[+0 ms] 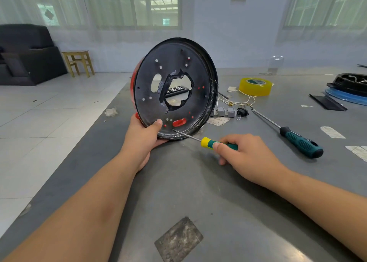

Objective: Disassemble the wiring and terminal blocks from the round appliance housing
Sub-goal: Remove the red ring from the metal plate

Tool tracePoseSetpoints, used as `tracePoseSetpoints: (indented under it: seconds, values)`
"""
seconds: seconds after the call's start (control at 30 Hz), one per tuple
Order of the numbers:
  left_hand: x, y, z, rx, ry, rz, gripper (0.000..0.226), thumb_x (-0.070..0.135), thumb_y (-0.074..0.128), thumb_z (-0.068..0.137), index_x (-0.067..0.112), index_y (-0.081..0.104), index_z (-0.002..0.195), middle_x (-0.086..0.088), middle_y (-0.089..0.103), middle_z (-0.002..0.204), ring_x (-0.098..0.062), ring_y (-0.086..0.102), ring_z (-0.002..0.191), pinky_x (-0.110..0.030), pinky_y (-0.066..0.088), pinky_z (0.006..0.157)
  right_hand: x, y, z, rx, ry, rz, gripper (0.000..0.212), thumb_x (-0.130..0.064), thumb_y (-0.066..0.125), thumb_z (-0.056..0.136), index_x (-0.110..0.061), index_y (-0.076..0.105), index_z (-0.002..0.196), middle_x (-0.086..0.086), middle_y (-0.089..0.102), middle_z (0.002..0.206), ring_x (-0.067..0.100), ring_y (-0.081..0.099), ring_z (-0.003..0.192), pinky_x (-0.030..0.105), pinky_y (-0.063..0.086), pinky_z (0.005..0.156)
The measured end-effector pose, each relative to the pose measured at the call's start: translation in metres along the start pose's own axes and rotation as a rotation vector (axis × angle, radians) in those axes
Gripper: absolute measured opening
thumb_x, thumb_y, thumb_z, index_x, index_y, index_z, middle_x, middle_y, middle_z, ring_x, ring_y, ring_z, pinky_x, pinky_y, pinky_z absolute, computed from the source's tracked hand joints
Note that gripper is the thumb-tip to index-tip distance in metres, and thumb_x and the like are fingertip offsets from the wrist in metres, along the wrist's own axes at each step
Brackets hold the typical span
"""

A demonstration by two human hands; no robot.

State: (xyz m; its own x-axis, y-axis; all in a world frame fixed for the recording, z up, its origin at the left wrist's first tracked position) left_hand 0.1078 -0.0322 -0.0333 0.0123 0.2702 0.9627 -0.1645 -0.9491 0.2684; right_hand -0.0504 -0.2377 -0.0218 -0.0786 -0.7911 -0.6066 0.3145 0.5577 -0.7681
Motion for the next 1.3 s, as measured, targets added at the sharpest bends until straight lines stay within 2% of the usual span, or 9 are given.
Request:
tracePoseSetpoints:
  seconds: [0.17, 0.43, 0.6, 0.7, 0.8, 0.93, 1.03, 1.2, 1.3]
  values:
    - [-0.002, 0.001, 0.001, -0.008, 0.024, 0.036, 0.043, 0.0, 0.061, 0.102, 0.019, 0.05, 0.14, -0.005, 0.069, 0.13, -0.025, 0.074, 0.108, -0.041, 0.066, 0.075, -0.012, -0.003, 0.004, -0.222, 0.463, 0.771, 0.038, -0.036, 0.056, 0.102, -0.002, 0.072, 0.105, 0.005, 0.065, 0.068, 0.01, 0.036, 0.039, 0.017, 0.025, 0.033]
    - [-0.004, 0.002, 0.002, 0.015, 0.037, 0.054, 0.041, 0.0, 0.062, 0.101, 0.027, 0.051, 0.13, -0.001, 0.069, 0.125, -0.021, 0.075, 0.101, -0.034, 0.064, 0.069, -0.018, -0.01, 0.003, -0.361, 0.642, 1.03, 0.042, -0.033, 0.055, 0.103, 0.004, 0.068, 0.118, 0.003, 0.056, 0.067, 0.005, 0.037, 0.042, 0.013, 0.027, 0.031]
    - [-0.007, 0.002, 0.004, 0.039, 0.037, 0.069, 0.041, 0.001, 0.064, 0.099, 0.024, 0.051, 0.13, -0.004, 0.068, 0.127, -0.023, 0.075, 0.102, -0.036, 0.065, 0.07, -0.02, -0.005, 0.002, -0.233, 0.437, 0.679, 0.042, -0.04, 0.054, 0.103, -0.002, 0.071, 0.108, 0.003, 0.056, 0.065, 0.01, 0.035, 0.043, 0.018, 0.026, 0.038]
    - [-0.007, 0.002, 0.005, 0.044, 0.037, 0.069, 0.041, 0.001, 0.065, 0.098, 0.024, 0.051, 0.128, -0.002, 0.067, 0.126, -0.021, 0.075, 0.1, -0.035, 0.064, 0.068, -0.021, -0.007, 0.001, -0.138, 0.252, 0.285, 0.044, -0.046, 0.052, 0.102, -0.01, 0.073, 0.091, 0.015, 0.067, 0.069, 0.016, 0.045, 0.046, 0.029, 0.04, 0.051]
    - [-0.008, 0.002, 0.006, 0.048, 0.036, 0.065, 0.041, 0.0, 0.065, 0.098, 0.027, 0.051, 0.125, -0.001, 0.067, 0.125, -0.02, 0.075, 0.099, -0.034, 0.064, 0.068, -0.021, -0.009, -0.003, -0.038, 0.045, -0.046, 0.042, -0.05, 0.049, 0.101, -0.024, 0.067, 0.074, 0.004, 0.069, 0.066, 0.017, 0.056, 0.053, 0.035, 0.049, 0.058]
    - [-0.008, 0.002, 0.006, 0.051, 0.042, 0.078, 0.042, 0.001, 0.066, 0.097, 0.028, 0.05, 0.126, 0.001, 0.066, 0.124, -0.02, 0.075, 0.099, -0.032, 0.064, 0.066, -0.029, -0.001, -0.01, 0.063, -0.17, -0.472, 0.043, -0.054, 0.036, 0.102, -0.024, 0.066, 0.105, 0.0, 0.066, 0.079, 0.025, 0.06, 0.073, 0.04, 0.049, 0.063]
    - [-0.008, 0.002, 0.006, 0.054, 0.042, 0.086, 0.043, 0.002, 0.067, 0.097, 0.028, 0.05, 0.127, 0.001, 0.066, 0.124, -0.02, 0.075, 0.1, -0.033, 0.064, 0.067, -0.034, 0.003, -0.017, 0.149, -0.343, -0.798, 0.047, -0.054, 0.019, 0.1, -0.026, 0.056, 0.108, -0.003, 0.059, 0.087, 0.029, 0.062, 0.073, 0.034, 0.034, 0.054]
    - [-0.008, 0.003, 0.004, 0.062, 0.055, 0.11, 0.042, 0.003, 0.067, 0.097, 0.03, 0.049, 0.124, 0.004, 0.066, 0.12, -0.019, 0.074, 0.099, -0.031, 0.064, 0.065, -0.046, 0.004, -0.027, 0.321, -0.57, -0.984, 0.014, -0.022, 0.073, 0.088, -0.014, 0.07, 0.098, 0.003, 0.05, 0.065, 0.025, 0.049, 0.046, 0.027, 0.019, 0.045]
    - [-0.008, 0.002, 0.004, 0.059, 0.057, 0.114, 0.043, 0.004, 0.067, 0.096, 0.03, 0.049, 0.124, 0.004, 0.066, 0.12, -0.019, 0.075, 0.099, -0.033, 0.064, 0.066, -0.046, -0.003, -0.023, 0.444, -0.705, -1.031, 0.033, -0.002, 0.062, 0.074, -0.01, 0.073, 0.105, 0.007, 0.055, 0.071, 0.028, 0.051, 0.058, 0.032, 0.026, 0.054]
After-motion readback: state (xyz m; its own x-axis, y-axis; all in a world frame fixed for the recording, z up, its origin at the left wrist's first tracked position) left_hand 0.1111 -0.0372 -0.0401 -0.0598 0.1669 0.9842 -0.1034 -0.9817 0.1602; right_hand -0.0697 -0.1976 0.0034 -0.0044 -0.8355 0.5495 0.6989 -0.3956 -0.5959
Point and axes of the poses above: each hand's wrist, its own z-axis towards the middle knuckle, its own y-axis out of the palm, x = y × z, the point moved 1 cm from there along z, towards the middle knuckle
